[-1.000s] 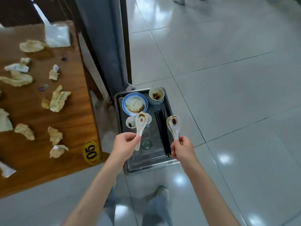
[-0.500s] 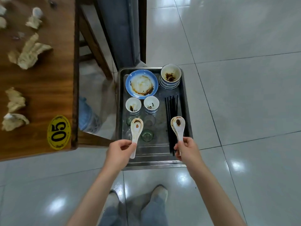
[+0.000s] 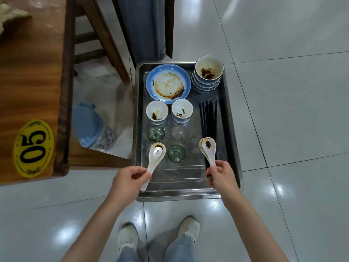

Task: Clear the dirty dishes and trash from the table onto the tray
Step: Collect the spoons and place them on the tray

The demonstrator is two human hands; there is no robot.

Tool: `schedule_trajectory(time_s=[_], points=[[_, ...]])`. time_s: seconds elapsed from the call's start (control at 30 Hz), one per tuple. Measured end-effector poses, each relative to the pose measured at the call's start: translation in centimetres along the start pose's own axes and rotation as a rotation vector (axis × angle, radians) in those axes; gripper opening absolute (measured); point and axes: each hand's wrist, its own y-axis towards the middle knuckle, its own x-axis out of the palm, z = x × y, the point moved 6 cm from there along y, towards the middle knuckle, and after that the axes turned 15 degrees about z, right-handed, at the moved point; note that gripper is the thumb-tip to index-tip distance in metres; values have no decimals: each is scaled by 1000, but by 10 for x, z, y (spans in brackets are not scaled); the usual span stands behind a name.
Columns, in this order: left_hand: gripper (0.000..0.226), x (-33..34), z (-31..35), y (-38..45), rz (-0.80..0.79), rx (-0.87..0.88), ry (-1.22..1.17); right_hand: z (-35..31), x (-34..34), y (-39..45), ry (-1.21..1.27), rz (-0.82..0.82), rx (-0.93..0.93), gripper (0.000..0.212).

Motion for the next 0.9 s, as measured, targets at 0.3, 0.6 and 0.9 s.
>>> schedule_trajectory(time_s=[0.3,0.6,0.9], points=[[6,4,-18,12,-78,24,64,15,-4,12,6,23,27,8],[9,31,-8,26,-182,278,611,27,-15,28,-47,68,14,10],[17,67,-10,35,-129,464,884,37,-21,36,-131,55,3,20]])
